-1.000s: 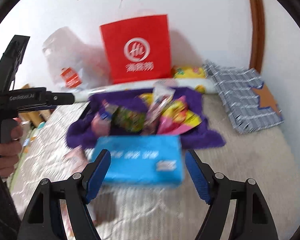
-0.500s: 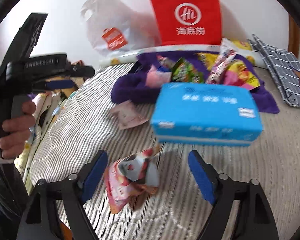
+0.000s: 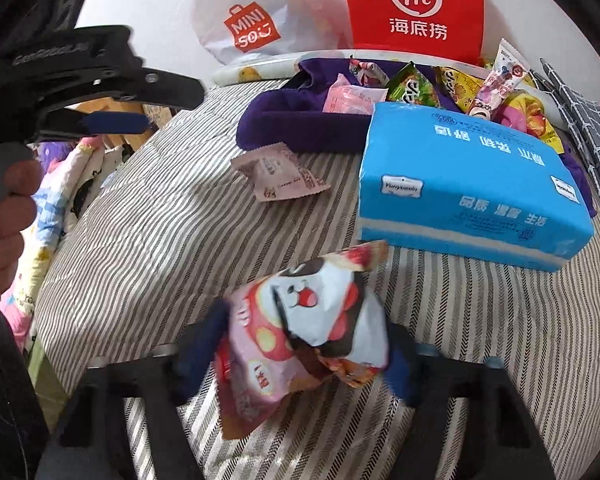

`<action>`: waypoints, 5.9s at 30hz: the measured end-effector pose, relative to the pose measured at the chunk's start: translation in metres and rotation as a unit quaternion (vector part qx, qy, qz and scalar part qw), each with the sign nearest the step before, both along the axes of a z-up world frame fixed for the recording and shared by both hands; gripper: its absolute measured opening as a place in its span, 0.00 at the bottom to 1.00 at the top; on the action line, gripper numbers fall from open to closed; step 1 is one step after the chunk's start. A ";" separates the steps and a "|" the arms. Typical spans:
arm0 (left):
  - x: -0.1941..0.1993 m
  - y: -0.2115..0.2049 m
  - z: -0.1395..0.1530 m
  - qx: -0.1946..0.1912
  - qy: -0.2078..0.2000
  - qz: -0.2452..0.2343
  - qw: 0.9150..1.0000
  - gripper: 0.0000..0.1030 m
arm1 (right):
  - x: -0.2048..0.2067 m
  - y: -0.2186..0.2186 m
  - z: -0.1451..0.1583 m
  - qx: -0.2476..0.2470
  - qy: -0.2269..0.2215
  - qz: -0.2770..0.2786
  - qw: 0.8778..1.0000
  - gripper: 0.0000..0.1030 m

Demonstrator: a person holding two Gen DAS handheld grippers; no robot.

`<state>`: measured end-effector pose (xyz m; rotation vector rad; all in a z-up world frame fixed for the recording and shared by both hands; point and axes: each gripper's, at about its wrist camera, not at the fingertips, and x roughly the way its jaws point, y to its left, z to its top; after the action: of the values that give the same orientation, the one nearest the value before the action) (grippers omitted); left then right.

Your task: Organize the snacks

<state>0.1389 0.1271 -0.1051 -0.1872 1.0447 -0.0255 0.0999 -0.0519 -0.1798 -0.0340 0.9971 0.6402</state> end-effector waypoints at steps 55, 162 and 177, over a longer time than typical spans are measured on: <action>0.052 -0.056 -0.073 0.041 0.036 -0.077 0.996 0.75 | 0.011 -0.115 0.005 0.041 0.001 -0.088 0.995 0.41; -0.035 -0.111 -0.076 0.087 -0.054 -0.035 0.994 0.39 | 0.038 -0.164 -0.015 -0.039 -0.055 -0.166 0.984 0.43; -0.035 -0.112 -0.077 0.084 -0.053 -0.036 0.994 0.44 | 0.038 -0.163 -0.014 -0.041 -0.050 -0.153 0.986 0.50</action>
<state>0.1039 0.0151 -0.1819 0.0043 0.9416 -0.0116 0.1376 -0.2153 -0.1942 0.0146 0.9077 0.3126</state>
